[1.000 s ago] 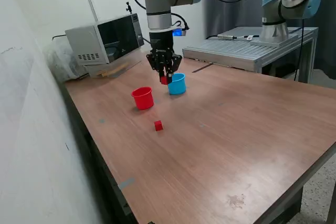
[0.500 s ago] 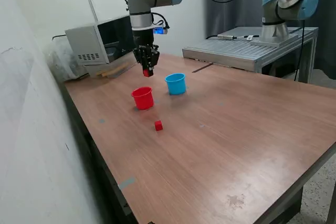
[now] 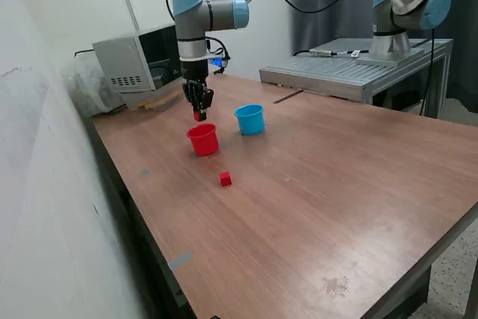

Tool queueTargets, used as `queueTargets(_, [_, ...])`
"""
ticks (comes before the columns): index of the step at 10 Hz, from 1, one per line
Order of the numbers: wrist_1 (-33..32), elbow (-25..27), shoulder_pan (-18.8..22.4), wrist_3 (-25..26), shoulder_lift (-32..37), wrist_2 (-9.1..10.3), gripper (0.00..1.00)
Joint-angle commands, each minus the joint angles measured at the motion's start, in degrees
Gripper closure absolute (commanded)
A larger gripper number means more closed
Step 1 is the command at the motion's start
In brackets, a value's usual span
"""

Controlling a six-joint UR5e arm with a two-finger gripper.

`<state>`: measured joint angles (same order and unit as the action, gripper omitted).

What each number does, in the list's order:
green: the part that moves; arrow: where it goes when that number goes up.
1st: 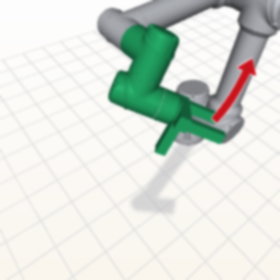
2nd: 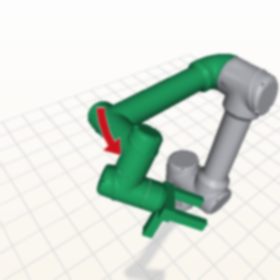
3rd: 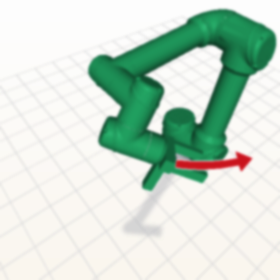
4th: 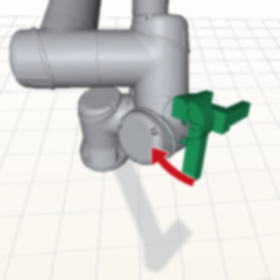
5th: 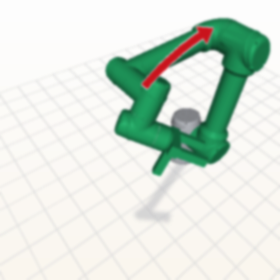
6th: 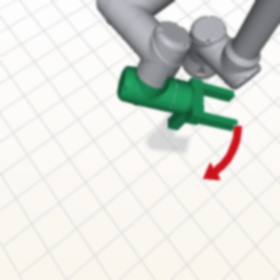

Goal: Place red objects in the red bin, and blue objects in the blue bin.

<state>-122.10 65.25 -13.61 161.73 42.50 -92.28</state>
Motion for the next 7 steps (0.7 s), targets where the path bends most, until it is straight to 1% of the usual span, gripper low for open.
queueTargets(1, [-2.18,-0.56,-0.71,1.13,-2.06,-0.18,1.0])
queueTargets(3, [-2.18,-0.3,-0.89,1.57,-2.34,-0.01,1.0])
queueTargets(4, [-2.09,-0.3,-0.89,1.57,-2.33,-0.09,0.0])
queueTargets(5, [-2.09,-0.65,-0.89,1.57,-2.33,-0.53,0.0])
queueTargets(6, [-2.09,-0.91,-0.89,1.66,-2.42,-2.27,0.0])
queueTargets(7, [-2.01,-2.13,-1.15,1.66,-2.6,-2.73,0.0])
